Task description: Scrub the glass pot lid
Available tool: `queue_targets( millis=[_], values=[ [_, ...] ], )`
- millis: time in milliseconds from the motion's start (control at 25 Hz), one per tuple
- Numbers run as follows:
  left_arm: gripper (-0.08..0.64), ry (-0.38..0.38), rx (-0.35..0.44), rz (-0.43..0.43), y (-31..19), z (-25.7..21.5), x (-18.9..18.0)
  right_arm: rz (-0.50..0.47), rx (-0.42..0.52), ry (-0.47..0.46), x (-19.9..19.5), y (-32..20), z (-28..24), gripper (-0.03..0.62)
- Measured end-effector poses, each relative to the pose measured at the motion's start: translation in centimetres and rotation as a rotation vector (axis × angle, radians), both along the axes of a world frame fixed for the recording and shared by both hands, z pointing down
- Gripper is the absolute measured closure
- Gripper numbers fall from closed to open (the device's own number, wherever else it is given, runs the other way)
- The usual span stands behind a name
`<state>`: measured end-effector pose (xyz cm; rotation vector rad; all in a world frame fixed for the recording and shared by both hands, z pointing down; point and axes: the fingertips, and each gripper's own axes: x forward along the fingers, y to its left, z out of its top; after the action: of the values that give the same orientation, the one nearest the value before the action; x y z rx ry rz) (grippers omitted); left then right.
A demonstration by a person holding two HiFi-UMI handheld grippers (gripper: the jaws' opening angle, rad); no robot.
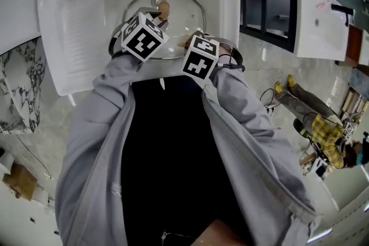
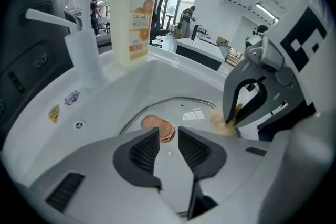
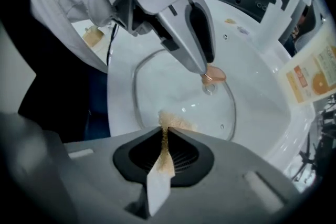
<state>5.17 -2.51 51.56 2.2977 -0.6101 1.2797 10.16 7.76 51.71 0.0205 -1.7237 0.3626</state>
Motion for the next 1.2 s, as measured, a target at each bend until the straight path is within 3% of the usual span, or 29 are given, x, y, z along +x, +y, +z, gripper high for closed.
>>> queue_targets(
  millis=[120,240,360,480,680,840,1000,1200],
  values=[
    [0.453,0.019,0.032,-0.032,0.8,-2.1,-1.4,0.074,-0.06,-0.154,-2.5,1.4,-2.9,0.561],
    [0.501,0.035,0.112,-0.068,1.5,-5.9,-2.8,0.211,-0.041,-0.344,-4.1,0.3,-7.8,0.561],
    [0.528,0.05,0.258,-0.126,0.9,-11.1,-4.5,0.342,0.1,-0.545,-4.8,-2.9,-14.0,0.561],
    [0.553,0.094,0.398,-0.214,-0.3,-16.7,-6.0,0.417,0.32,-0.7,-5.0,-6.2,-20.5,0.563],
    [0.555,0.226,0.584,-0.345,-0.5,-24.6,-7.0,0.457,0.702,-0.844,-4.7,-8.8,-29.0,0.561],
    [0.555,0.34,0.753,-0.458,-0.6,-29.3,-7.8,0.537,0.897,-0.983,-4.5,-9.6,-32.9,0.563],
    [0.555,0.446,0.841,-0.551,0.5,-31.9,-8.3,0.716,0.96,-1.075,-3.1,-9.5,-33.7,0.561],
    [0.555,0.44,0.895,-0.566,1.6,-31.9,-8.4,0.859,0.95,-1.032,-1.7,-9.5,-30.9,0.561]
  ],
)
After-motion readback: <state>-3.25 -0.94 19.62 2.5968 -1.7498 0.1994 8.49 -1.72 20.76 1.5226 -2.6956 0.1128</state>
